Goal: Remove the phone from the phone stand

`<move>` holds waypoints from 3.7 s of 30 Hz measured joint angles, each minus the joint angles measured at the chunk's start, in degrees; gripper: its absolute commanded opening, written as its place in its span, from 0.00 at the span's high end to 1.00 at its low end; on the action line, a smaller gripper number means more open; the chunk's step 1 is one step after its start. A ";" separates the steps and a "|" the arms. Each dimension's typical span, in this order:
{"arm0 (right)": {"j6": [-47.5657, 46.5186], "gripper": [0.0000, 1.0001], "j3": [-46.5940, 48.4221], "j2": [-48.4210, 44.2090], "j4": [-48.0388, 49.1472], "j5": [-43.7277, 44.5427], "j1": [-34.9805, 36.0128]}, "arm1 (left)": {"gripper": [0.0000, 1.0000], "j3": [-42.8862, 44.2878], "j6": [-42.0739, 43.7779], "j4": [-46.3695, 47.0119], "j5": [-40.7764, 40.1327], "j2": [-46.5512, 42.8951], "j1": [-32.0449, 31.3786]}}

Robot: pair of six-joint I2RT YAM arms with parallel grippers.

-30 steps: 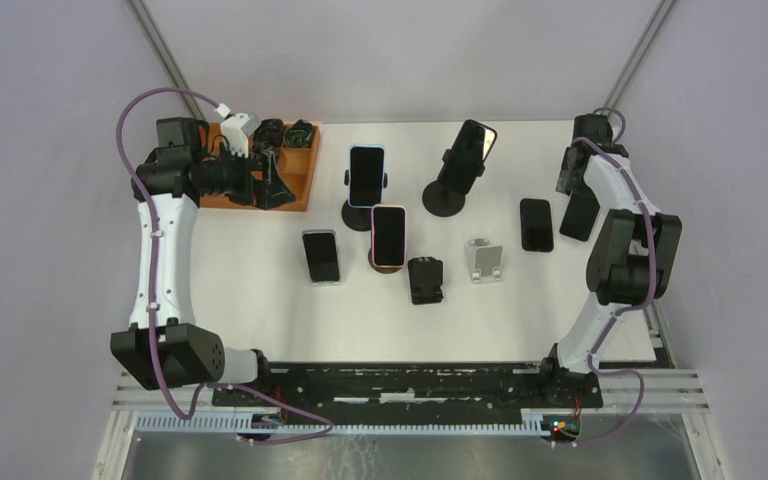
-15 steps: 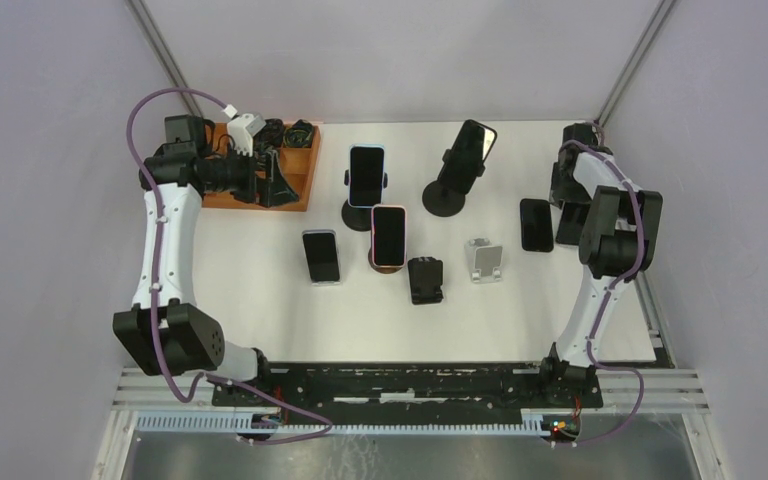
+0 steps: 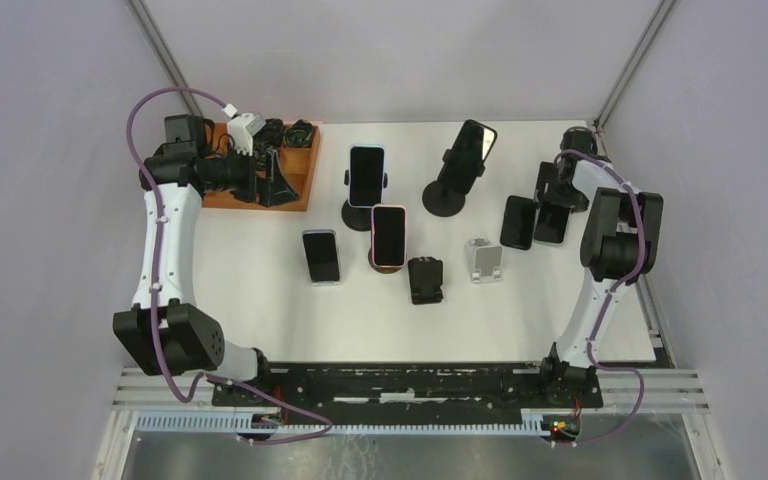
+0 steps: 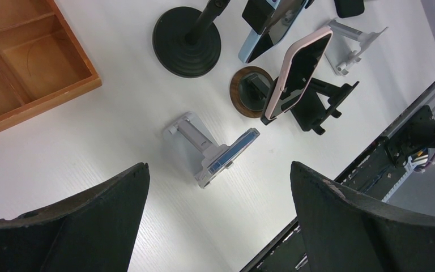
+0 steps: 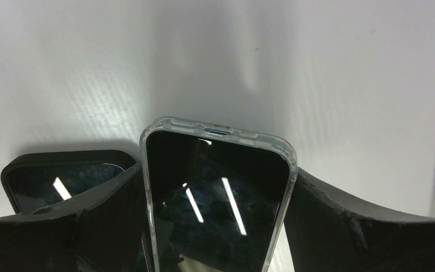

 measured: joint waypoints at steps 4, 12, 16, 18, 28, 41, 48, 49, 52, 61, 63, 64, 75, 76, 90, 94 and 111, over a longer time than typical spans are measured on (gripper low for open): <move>3.58 0.88 -4.04 -1.79 3.43 -4.83 0.13 | 0.00 0.00 -0.02 0.07 -0.04 0.00 0.00; 4.20 0.44 -5.05 -2.32 5.22 -4.98 2.45 | 0.00 0.00 -0.02 0.17 -0.11 -0.26 0.00; 3.52 0.22 -5.03 -2.32 5.20 -5.44 2.58 | 0.00 0.00 -0.02 0.20 -0.11 -0.59 0.00; 2.86 0.19 -5.03 -2.32 5.16 -5.99 2.62 | 0.00 0.00 -0.02 0.20 -0.11 -0.70 0.00; 3.15 0.02 -6.43 -6.08 3.41 -9.07 4.57 | 0.00 0.09 0.44 -0.63 -0.15 -0.87 0.00; 4.68 0.02 -20.35 -46.53 5.33 3.82 15.30 | 0.00 3.87 0.70 -3.54 -0.31 -1.27 0.00; 10.34 0.02 -33.88 -65.31 5.31 10.97 41.88 | 0.00 4.17 0.72 -5.20 -1.86 -2.29 0.00; 11.82 0.02 -35.30 -66.12 4.94 12.46 46.25 | 0.00 4.28 0.72 -5.40 -1.92 -2.36 0.00; 16.11 0.02 -36.87 -64.46 4.35 17.53 58.42 | 0.00 4.61 0.72 -5.81 -2.25 -2.58 0.00; 21.20 0.02 -28.85 -43.41 8.46 25.86 73.68 | 0.00 4.68 0.72 -6.49 -3.21 -3.23 0.02; 21.46 0.02 -26.73 -40.06 9.33 26.38 73.66 | 0.00 4.68 0.72 -6.54 -3.23 -3.65 0.02; 21.59 0.02 -25.00 -37.92 9.79 26.77 73.64 | 0.00 4.63 0.72 -6.54 -3.23 -3.87 0.02; 23.43 0.02 -13.44 -25.09 11.61 30.36 70.01 | 0.00 3.13 2.60 -7.63 -3.21 -4.26 0.02; 23.61 0.02 -13.44 -24.74 11.61 30.49 68.98 | 0.00 3.08 2.84 -7.69 -3.19 -4.35 0.02; 22.58 0.02 -13.38 -20.65 14.53 29.05 64.83 | 0.00 2.84 4.28 -7.96 -2.75 -4.50 0.00; 22.62 0.02 -13.38 -19.98 15.76 27.67 63.21 | 0.00 2.86 4.42 -7.96 -2.62 -4.50 0.00; 22.01 0.02 -10.62 -16.39 17.42 25.81 64.72 | 0.00 2.84 4.96 -7.96 -2.62 -4.50 0.02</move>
